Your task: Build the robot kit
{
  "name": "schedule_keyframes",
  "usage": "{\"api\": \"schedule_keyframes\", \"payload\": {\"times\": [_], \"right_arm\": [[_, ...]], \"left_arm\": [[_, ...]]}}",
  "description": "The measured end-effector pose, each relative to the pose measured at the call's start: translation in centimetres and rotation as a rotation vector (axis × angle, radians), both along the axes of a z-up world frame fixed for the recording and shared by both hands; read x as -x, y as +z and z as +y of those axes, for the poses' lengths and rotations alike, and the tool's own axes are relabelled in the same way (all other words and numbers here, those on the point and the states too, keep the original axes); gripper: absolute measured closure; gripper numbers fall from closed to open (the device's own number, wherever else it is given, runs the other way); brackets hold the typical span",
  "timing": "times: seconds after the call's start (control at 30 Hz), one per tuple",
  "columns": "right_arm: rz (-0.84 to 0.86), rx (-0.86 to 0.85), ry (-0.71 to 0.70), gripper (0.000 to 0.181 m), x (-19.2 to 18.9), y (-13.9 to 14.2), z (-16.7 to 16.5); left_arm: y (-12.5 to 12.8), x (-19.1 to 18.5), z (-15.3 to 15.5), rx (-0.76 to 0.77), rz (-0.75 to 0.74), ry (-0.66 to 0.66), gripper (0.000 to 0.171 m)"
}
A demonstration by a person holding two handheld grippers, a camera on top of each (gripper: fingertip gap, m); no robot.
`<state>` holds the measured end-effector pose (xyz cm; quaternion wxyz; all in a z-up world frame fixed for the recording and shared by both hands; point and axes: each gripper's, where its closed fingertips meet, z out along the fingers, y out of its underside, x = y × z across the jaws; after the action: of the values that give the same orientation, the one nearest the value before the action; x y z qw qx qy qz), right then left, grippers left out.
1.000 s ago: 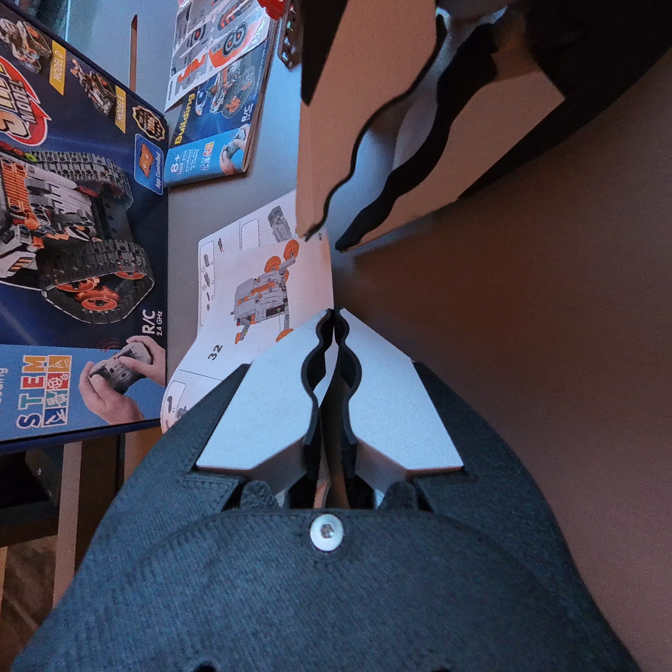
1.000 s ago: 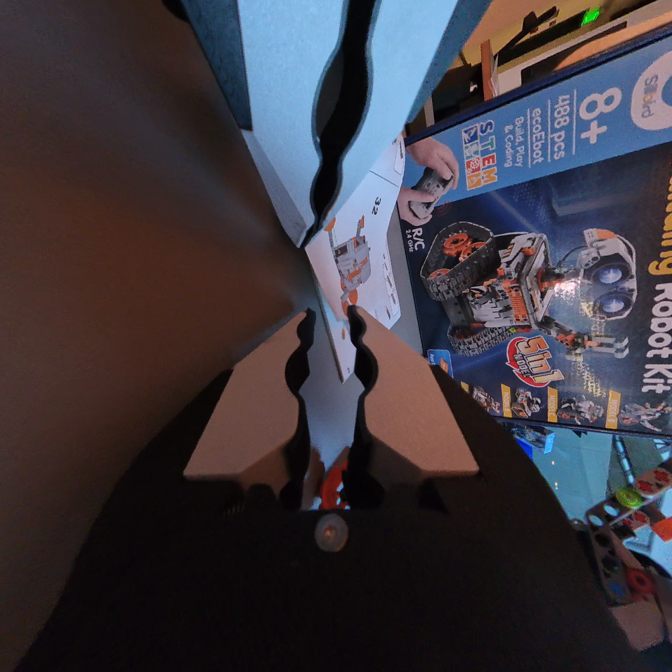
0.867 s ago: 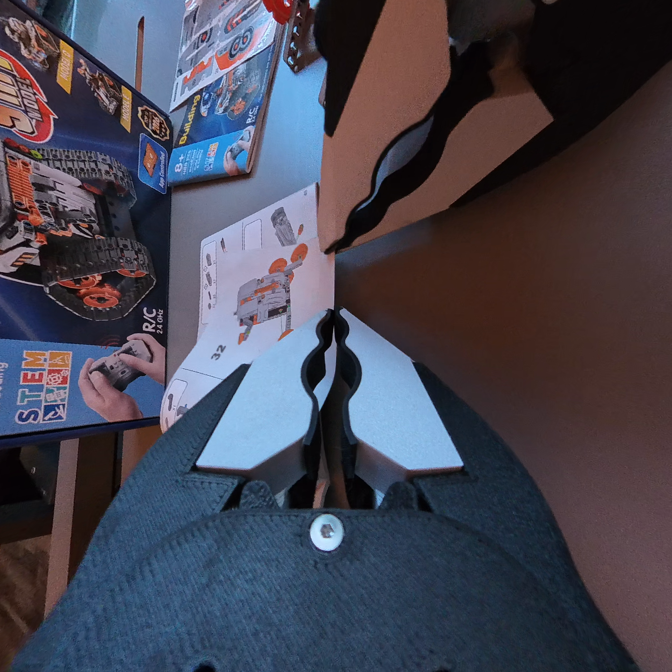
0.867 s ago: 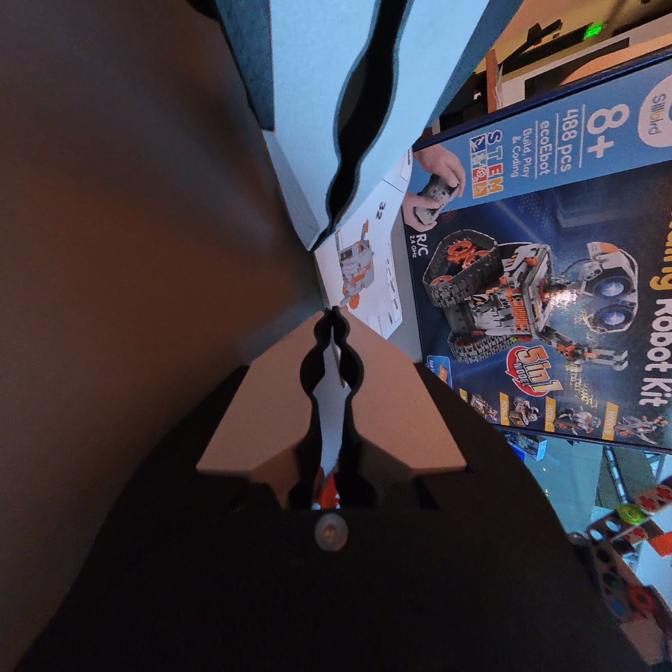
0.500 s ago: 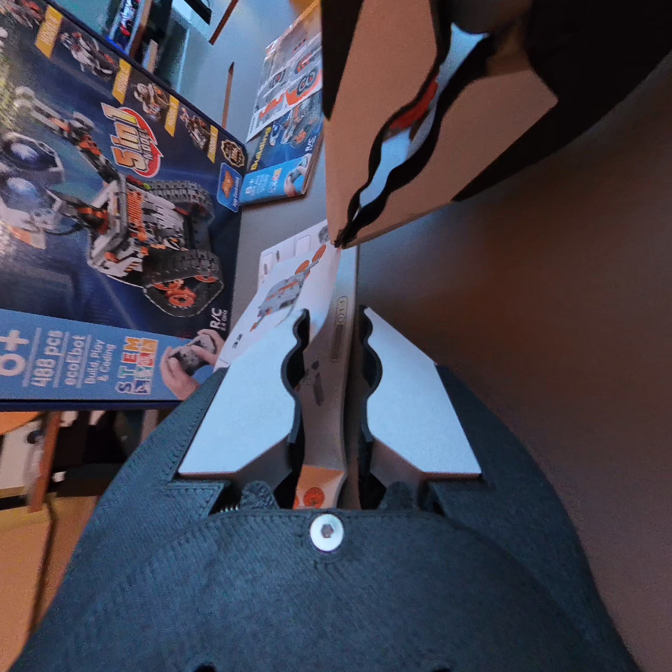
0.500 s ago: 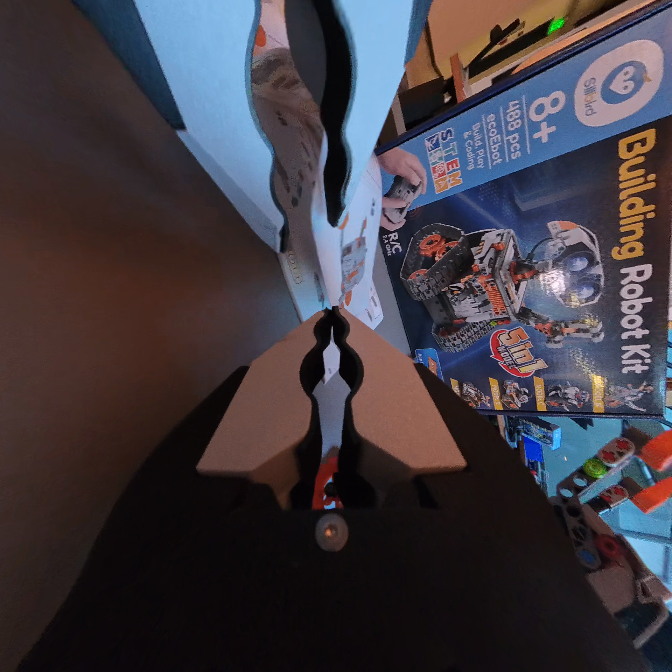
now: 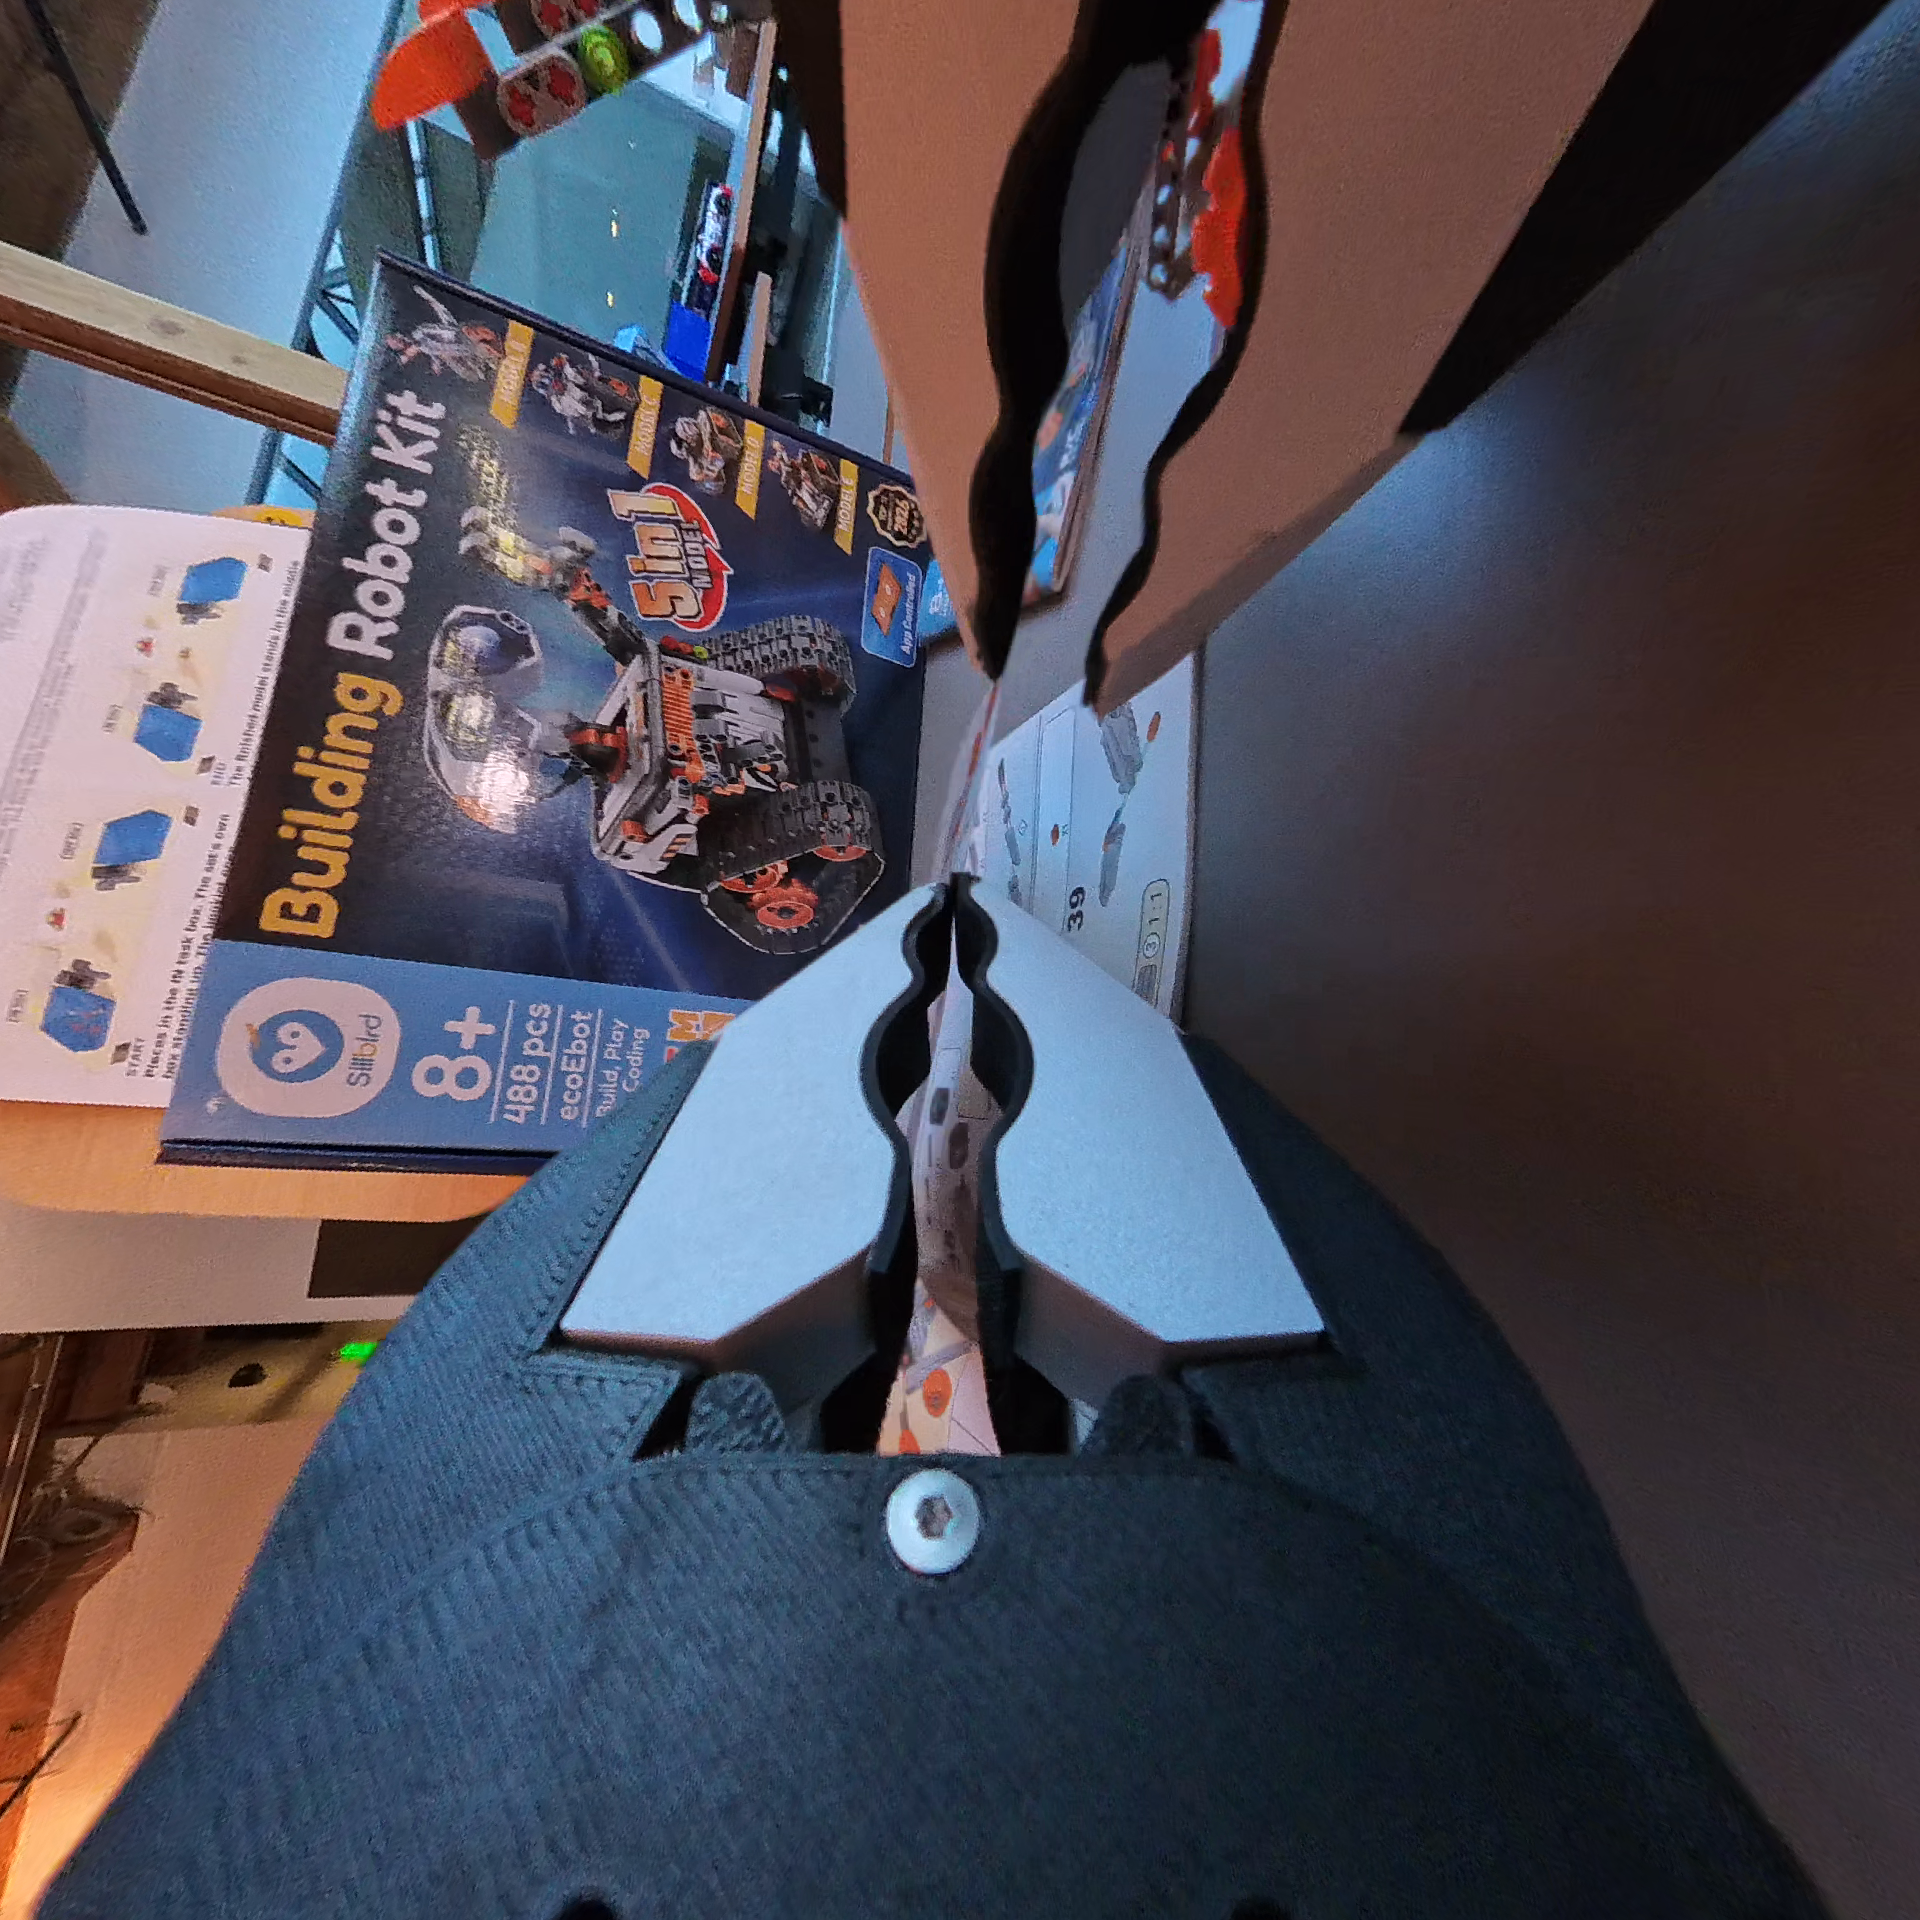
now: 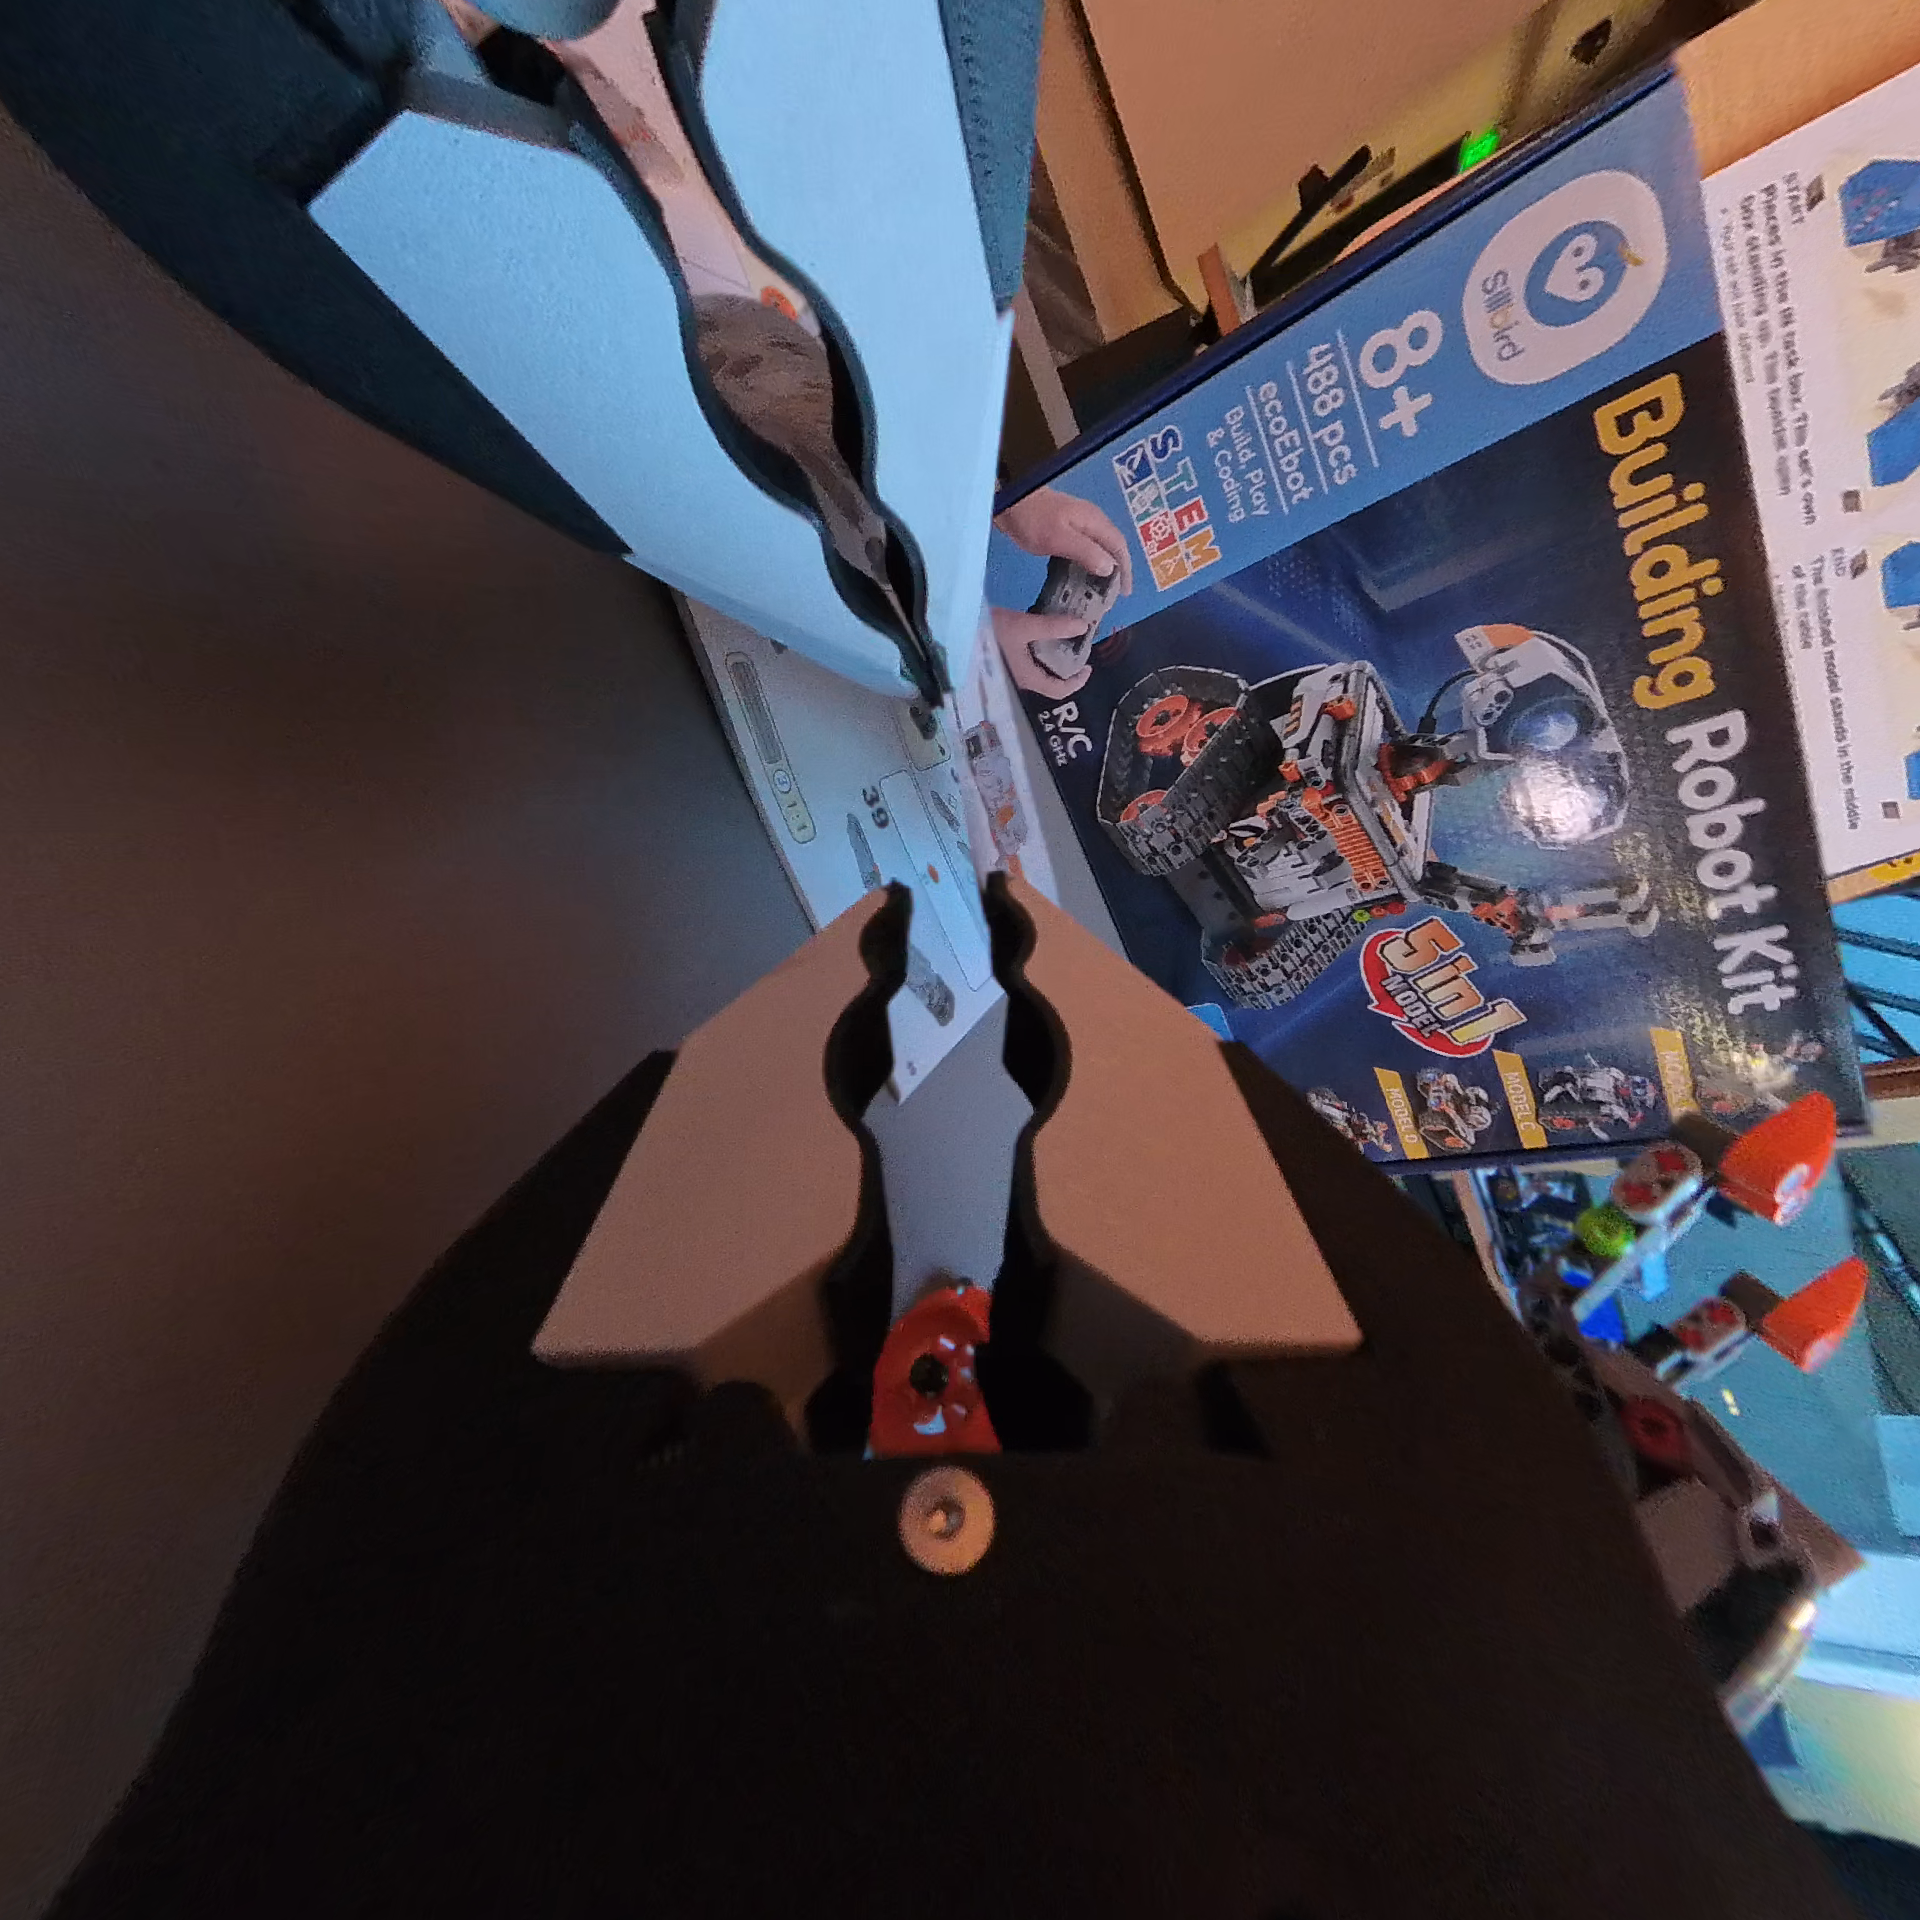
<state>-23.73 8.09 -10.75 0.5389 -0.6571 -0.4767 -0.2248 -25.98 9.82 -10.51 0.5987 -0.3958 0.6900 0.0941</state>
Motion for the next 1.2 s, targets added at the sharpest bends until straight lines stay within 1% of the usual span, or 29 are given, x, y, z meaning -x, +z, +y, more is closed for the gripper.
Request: {"api": "schedule_keyframes", "payload": {"times": [0.03, 0.23, 0.4, 0.5, 0.57, 0.63, 0.7, 0.73, 0.8, 0.87, 0.97, 1.03, 1.1, 1.2], "right_arm": [[0.019, 0.006, 0.001, 0.164, 0.0, 0.1, -0.4], [0.106, 0.021, -0.013, 0.165, -0.8, 1.1, -2.9], [0.116, 0.036, -0.017, 0.167, -0.9, 0.9, -3.4], [0.137, 0.053, -0.014, 0.167, -1.0, 0.8, -3.3], [0.149, 0.067, -0.014, 0.168, -1.1, 0.7, -3.3], [0.172, 0.076, -0.007, 0.168, -1.1, 0.8, -3.3], [0.195, 0.095, -0.003, 0.169, -1.1, 0.7, -3.2], [0.205, 0.105, 0.000, 0.169, -1.1, 0.6, -3.2], [0.223, 0.126, 0.008, 0.169, -0.9, 0.5, -3.3], [0.232, 0.140, 0.021, 0.169, -0.7, 0.4, -3.4], [0.230, 0.150, 0.035, 0.170, -0.4, 0.3, -3.6], [0.231, 0.161, 0.040, 0.170, -0.3, 0.1, -3.7], [0.228, 0.179, 0.043, 0.170, -0.2, -0.2, -3.8], [0.229, 0.206, 0.047, 0.170, 0.0, -0.7, -3.9]], "left_arm": [[0.1, 0.1, 0.0, -0.012, 0.001, -0.001, 0.171], [0.1, 0.3, -0.2, -0.086, 0.026, -0.008, 0.171], [-0.2, 0.2, -0.4, -0.092, 0.046, -0.008, 0.171], [0.9, 0.5, -0.2, -0.113, 0.017, 0.015, 0.171], [2.7, 1.2, 0.6, -0.099, -0.058, 0.072, 0.171], [5.8, 3.1, 2.2, -0.032, -0.235, 0.194, 0.171], [8.1, 5.6, 3.8, 0.082, -0.405, 0.311, 0.171], [8.8, 7.0, 4.6, 0.129, -0.477, 0.368, 0.171], [9.2, 9.7, 5.8, 0.218, -0.589, 0.460, 0.171], [8.8, 12.2, 6.6, 0.326, -0.702, 0.537, 0.171], [7.2, 14.9, 6.9, 0.526, -0.869, 0.615, 0.171], [5.5, 16.1, 7.0, 0.651, -0.921, 0.670, 0.171], [4.3, 17.3, 6.9, 0.722, -0.962, 0.731, 0.171], [3.6, 18.5, 6.5, 0.778, -1.045, 0.763, 0.171]]}}
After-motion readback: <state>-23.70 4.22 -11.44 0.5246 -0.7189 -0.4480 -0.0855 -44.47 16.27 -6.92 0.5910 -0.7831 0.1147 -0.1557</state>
